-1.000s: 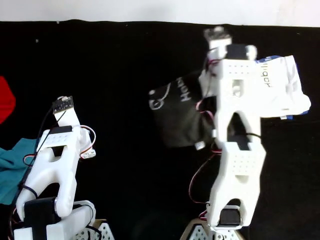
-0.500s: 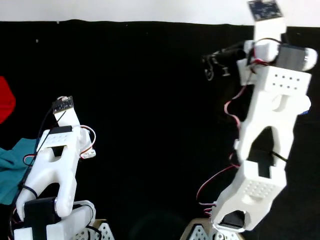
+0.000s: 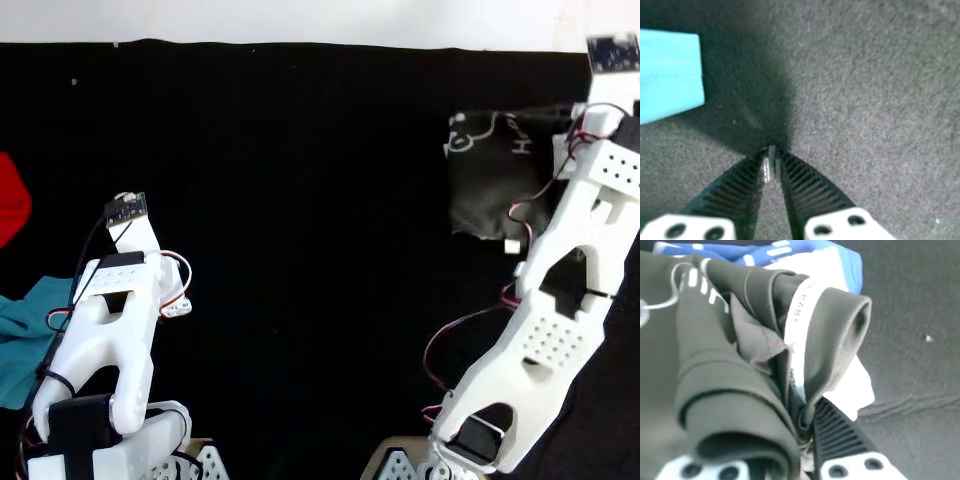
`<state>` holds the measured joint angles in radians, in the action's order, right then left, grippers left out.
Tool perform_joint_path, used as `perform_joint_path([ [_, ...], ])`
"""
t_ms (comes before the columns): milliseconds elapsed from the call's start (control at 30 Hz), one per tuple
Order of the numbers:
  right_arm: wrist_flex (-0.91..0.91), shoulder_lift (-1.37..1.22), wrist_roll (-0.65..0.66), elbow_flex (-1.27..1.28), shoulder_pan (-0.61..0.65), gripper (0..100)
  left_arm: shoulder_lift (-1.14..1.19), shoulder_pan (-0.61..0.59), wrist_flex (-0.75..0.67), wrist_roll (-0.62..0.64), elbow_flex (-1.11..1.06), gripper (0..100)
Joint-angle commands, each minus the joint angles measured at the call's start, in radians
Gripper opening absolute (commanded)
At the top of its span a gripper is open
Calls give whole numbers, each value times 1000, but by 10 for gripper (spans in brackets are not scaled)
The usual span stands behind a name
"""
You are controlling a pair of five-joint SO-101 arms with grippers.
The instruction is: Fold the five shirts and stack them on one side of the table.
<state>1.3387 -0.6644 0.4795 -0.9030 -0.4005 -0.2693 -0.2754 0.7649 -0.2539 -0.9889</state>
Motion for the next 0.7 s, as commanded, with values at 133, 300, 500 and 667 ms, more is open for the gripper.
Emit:
perform_joint_path([
  [133,-84,-36,-23,-45,-25,160,-4,-7,-23,-5,-4,9],
  [300,-93,-42,-143,-140,-16,269,-4,-5,-23,-5,-4,9],
  [500,-36,-33,-203,-288,7,267,-4,-5,-23,-5,-4,9],
  [667,185,-35,-203,-410,50,267,-12,-8,-17,-6,4,9],
])
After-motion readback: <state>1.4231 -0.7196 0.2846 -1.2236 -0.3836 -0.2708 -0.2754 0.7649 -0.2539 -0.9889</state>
